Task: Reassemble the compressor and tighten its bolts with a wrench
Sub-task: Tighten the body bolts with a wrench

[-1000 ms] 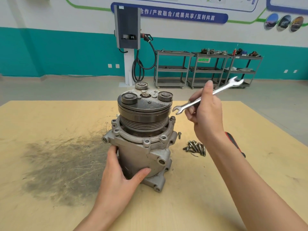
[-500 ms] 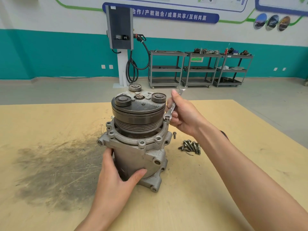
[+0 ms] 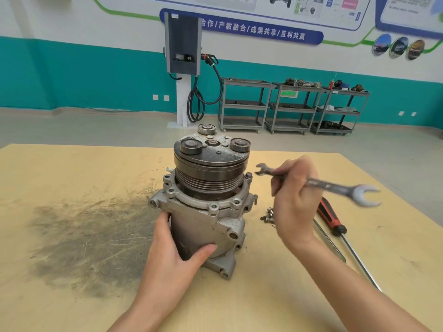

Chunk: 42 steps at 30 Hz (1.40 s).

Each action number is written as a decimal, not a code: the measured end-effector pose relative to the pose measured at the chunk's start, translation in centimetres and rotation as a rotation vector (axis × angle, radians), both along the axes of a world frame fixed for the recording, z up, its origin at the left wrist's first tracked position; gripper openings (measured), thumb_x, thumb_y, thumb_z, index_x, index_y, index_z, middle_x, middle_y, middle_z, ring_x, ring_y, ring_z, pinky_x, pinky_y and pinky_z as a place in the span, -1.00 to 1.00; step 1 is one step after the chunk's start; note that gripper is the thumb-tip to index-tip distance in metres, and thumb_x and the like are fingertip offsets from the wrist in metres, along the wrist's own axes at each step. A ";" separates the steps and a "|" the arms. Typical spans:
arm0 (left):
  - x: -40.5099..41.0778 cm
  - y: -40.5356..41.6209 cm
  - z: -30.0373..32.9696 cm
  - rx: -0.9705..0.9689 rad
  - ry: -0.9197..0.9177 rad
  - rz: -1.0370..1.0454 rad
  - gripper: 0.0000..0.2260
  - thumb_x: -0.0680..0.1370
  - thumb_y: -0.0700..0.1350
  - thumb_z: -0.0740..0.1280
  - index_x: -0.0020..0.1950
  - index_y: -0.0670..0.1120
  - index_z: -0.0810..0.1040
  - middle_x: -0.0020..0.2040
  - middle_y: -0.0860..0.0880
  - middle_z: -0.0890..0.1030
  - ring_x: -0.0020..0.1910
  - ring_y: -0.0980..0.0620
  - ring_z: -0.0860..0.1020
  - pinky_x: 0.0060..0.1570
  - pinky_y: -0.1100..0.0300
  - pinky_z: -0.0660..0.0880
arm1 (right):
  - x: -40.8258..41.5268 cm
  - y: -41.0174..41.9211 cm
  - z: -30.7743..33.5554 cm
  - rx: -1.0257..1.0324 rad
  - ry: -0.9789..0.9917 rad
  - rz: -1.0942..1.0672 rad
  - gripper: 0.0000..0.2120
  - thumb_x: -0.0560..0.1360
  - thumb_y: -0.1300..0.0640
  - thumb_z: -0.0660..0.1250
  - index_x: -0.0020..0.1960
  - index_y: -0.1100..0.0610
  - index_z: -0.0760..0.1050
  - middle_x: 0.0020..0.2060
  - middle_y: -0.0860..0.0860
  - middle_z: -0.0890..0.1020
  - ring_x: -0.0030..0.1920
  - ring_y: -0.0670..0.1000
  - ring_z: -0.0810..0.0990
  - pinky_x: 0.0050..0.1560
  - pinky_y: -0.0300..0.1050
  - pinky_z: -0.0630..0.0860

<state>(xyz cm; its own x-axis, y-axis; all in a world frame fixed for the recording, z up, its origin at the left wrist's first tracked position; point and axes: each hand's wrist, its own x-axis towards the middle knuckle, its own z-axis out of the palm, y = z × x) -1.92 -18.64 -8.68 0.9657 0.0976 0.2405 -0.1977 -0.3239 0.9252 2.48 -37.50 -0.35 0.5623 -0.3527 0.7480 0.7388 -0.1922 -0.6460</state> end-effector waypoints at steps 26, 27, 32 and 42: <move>0.1 -0.1 0.2 -0.046 0.027 -0.023 -0.07 0.09 0.39 0.42 0.39 0.24 0.16 0.32 0.22 0.44 0.28 0.16 0.44 0.30 0.06 0.41 | 4.8 -0.3 1.1 0.420 0.467 0.524 -0.44 0.69 -0.08 -0.03 -0.41 0.07 0.39 -0.63 -0.01 0.27 -0.63 -0.07 0.20 -0.63 -0.27 0.17; 0.1 -0.1 0.2 -0.045 0.027 -0.024 -0.07 0.09 0.39 0.42 0.39 0.24 0.15 0.32 0.23 0.44 0.29 0.17 0.44 0.30 0.06 0.41 | 4.3 -0.1 0.8 0.412 0.409 0.430 -0.43 0.70 -0.06 -0.03 -0.43 0.03 0.41 -0.63 -0.01 0.28 -0.63 -0.06 0.21 -0.61 -0.27 0.19; 0.1 -0.1 0.2 -0.042 0.020 -0.028 -0.10 0.11 0.38 0.42 0.37 0.29 0.14 0.32 0.26 0.42 0.29 0.19 0.43 0.27 0.11 0.40 | 1.4 0.8 -0.1 0.131 0.160 0.086 -0.60 0.61 -0.08 0.09 -0.33 0.07 0.38 -0.56 -0.07 0.37 -0.56 -0.09 0.32 -0.55 -0.19 0.23; 0.2 -0.1 0.1 -0.040 0.014 -0.021 -0.15 0.11 0.38 0.43 0.31 0.35 0.12 0.30 0.30 0.41 0.28 0.24 0.42 0.24 0.16 0.39 | 1.4 -0.1 2.3 0.253 0.203 0.188 -0.45 0.66 -0.15 -0.01 -0.41 -0.03 0.46 -0.60 -0.05 0.36 -0.60 -0.07 0.29 -0.59 -0.26 0.21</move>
<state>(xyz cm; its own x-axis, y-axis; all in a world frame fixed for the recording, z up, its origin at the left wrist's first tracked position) -1.75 -18.73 -8.55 0.9709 0.0859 0.2237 -0.1915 -0.2828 0.9399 3.88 -37.64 1.90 0.7627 -0.3890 0.5167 0.5979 0.1192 -0.7927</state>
